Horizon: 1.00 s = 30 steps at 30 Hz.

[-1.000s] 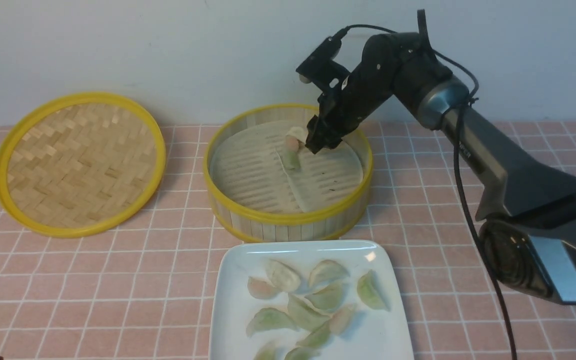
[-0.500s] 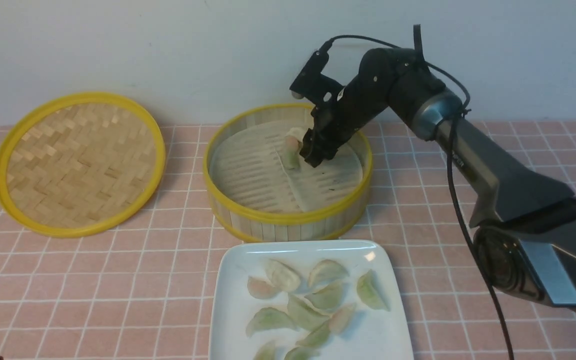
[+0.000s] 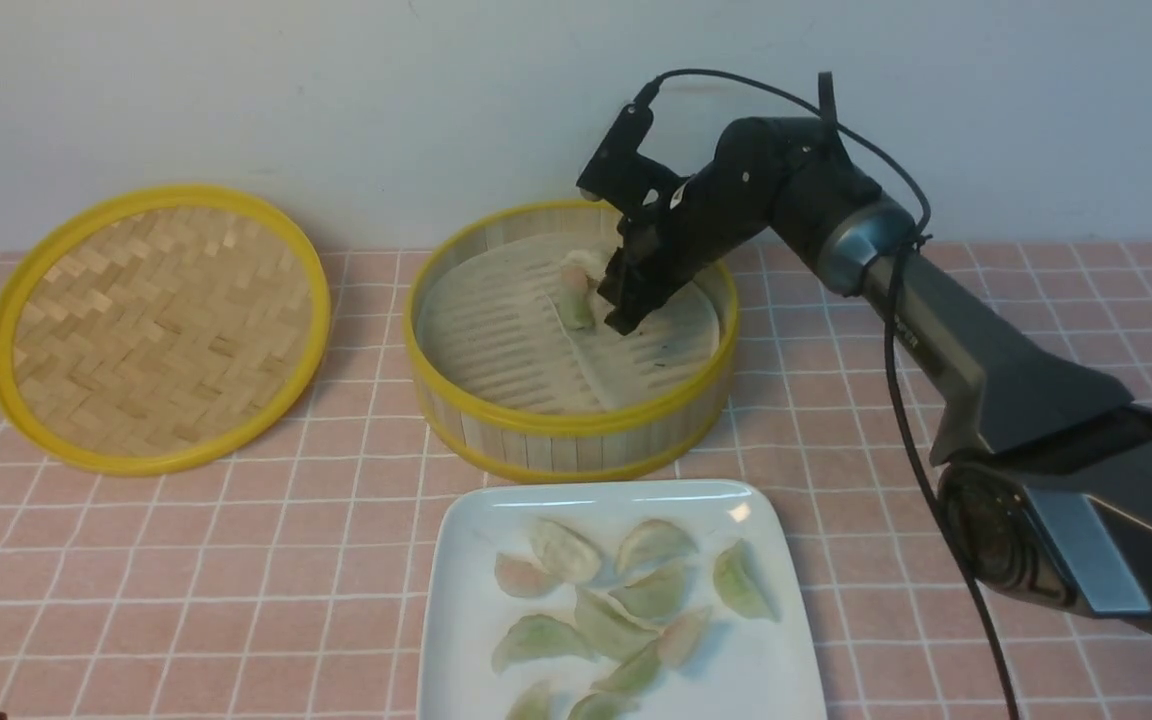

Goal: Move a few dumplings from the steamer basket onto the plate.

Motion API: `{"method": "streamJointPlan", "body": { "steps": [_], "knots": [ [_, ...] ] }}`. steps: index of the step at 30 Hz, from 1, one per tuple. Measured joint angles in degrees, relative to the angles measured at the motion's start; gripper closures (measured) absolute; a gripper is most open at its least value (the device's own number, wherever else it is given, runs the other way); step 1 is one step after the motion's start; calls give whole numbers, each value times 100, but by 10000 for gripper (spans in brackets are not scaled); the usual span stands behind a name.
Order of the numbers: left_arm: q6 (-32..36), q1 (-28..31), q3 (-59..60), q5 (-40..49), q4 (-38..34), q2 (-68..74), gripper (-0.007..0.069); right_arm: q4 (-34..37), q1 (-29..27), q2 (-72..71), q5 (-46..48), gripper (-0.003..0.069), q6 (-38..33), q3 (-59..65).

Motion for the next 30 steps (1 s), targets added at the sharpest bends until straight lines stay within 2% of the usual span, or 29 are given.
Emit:
{"method": "streamJointPlan", "body": {
  "steps": [2, 6, 14, 23, 25, 30],
  "knots": [
    [0, 0, 0, 0, 0, 0, 630, 25, 0, 6, 0, 648, 49, 0],
    [0, 0, 0, 0, 0, 0, 630, 20, 0, -40, 97, 669, 144, 11],
    [0, 0, 0, 0, 0, 0, 630, -13, 0, -489, 1055, 672, 433, 51],
    [0, 0, 0, 0, 0, 0, 630, 31, 0, -696, 1160, 673, 626, 51],
    [0, 0, 0, 0, 0, 0, 630, 43, 0, -696, 1173, 673, 920, 51],
    [0, 0, 0, 0, 0, 0, 630, -124, 0, -869, 1199, 673, 2253, 57]
  ]
}}
